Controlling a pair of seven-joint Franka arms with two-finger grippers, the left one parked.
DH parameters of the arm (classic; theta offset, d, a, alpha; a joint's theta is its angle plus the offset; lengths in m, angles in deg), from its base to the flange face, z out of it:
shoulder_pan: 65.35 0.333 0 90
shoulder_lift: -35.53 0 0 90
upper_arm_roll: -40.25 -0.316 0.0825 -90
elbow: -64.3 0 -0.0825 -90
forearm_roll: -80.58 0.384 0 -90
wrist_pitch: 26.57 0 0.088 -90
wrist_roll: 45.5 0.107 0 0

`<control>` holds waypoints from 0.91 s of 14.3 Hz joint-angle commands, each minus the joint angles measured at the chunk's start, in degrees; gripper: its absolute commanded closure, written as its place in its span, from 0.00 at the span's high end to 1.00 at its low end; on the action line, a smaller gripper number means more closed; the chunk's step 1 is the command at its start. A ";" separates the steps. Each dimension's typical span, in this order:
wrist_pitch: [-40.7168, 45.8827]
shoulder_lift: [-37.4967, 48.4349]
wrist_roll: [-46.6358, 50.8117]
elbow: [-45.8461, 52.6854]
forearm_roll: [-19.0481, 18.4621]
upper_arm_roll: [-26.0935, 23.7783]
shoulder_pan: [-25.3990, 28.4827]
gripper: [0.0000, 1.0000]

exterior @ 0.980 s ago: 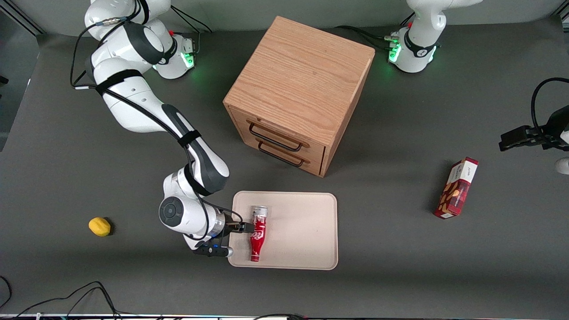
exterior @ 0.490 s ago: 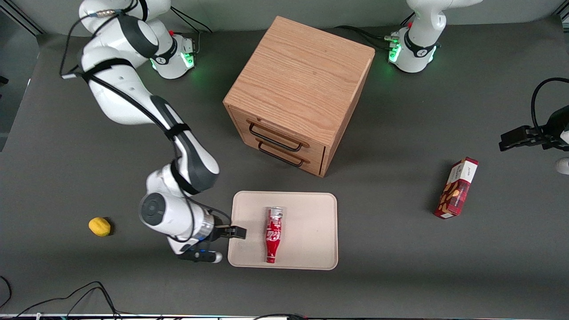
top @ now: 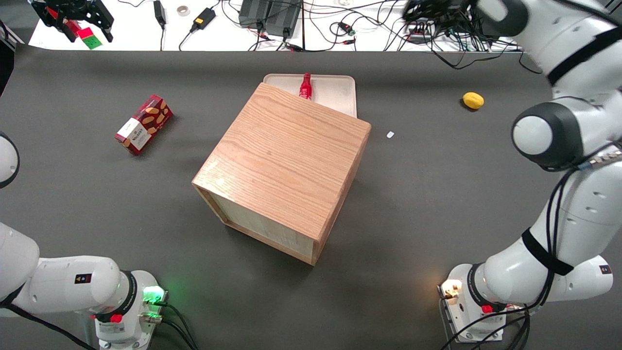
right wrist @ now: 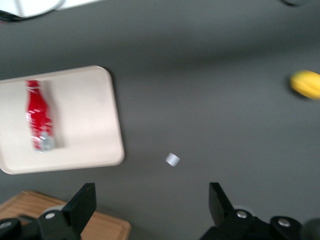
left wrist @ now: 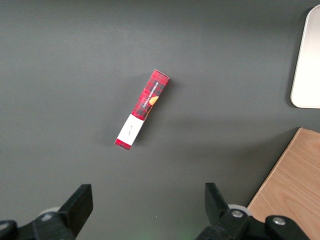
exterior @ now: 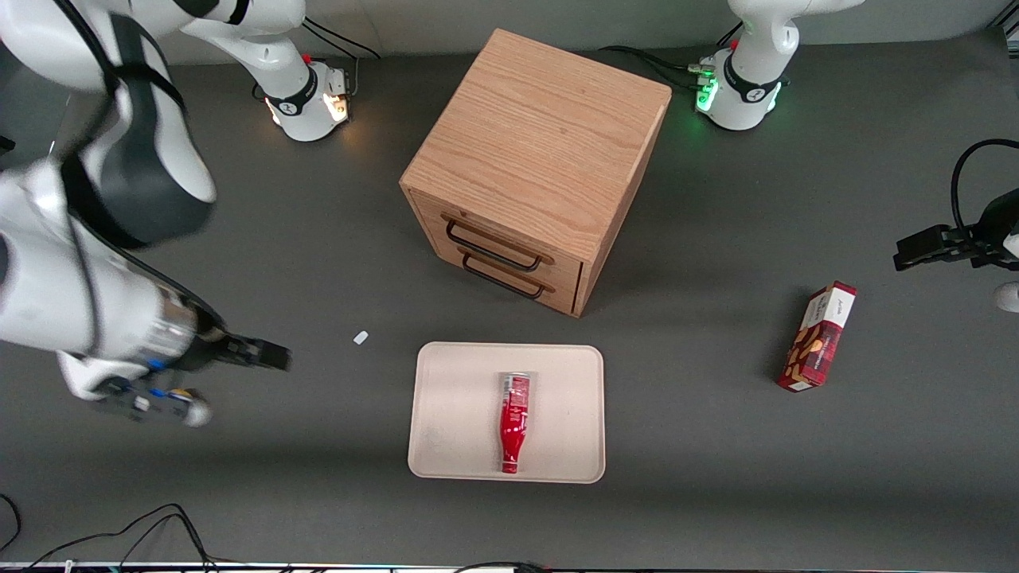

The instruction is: Place coke bottle on tray

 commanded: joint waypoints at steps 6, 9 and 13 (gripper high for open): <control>7.49 28.77 0.39 -24.36 7.38 7.10 -3.43 1.00; 2.82 36.10 0.21 -34.60 8.38 7.83 -3.08 1.00; 3.26 33.83 1.18 -31.54 7.86 8.96 -1.15 1.00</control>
